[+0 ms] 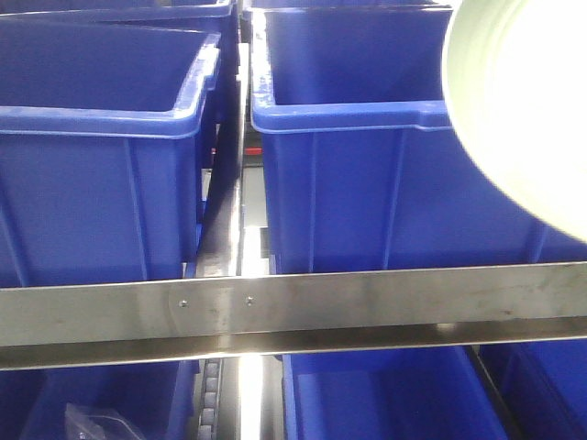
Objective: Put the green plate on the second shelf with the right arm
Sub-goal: 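Move the right gripper with the plate over the shelf bins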
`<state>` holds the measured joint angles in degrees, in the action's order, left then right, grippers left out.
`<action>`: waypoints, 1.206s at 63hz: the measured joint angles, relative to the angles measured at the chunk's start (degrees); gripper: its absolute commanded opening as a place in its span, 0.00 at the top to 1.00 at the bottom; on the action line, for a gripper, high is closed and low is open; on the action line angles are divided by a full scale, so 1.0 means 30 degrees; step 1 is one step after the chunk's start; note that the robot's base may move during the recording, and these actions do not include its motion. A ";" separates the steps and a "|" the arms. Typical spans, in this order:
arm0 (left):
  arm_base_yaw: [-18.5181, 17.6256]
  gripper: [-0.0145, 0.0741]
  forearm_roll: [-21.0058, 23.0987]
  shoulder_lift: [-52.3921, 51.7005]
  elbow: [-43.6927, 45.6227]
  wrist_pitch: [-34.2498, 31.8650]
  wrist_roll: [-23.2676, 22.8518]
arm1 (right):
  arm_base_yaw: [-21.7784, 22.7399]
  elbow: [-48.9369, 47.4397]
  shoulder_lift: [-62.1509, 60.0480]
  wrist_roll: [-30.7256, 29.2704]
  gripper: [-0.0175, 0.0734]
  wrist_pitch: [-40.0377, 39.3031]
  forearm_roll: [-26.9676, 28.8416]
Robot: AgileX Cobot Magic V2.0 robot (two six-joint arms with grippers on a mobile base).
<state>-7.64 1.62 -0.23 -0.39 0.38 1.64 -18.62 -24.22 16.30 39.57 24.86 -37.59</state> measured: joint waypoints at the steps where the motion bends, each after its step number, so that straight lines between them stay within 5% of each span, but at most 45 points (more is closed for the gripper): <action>1: 0.0000 0.69 0.0000 0.0000 0.0000 0.0000 0.0000 | 0.0000 0.0000 0.0000 0.0000 0.78 0.0000 0.0000; 47: 0.0000 0.69 0.0000 0.0000 0.0000 0.0000 0.0000 | 0.0000 0.0000 0.0000 0.0000 0.78 -0.0068 0.0000; 76: 0.0000 0.69 0.0000 0.0000 0.0000 0.0000 0.0000 | 0.0000 0.0000 0.0115 0.0000 0.78 -0.3272 -0.1044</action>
<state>-7.64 1.62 -0.23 -0.39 0.38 1.64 -18.62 -24.22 16.65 39.57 15.05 -40.72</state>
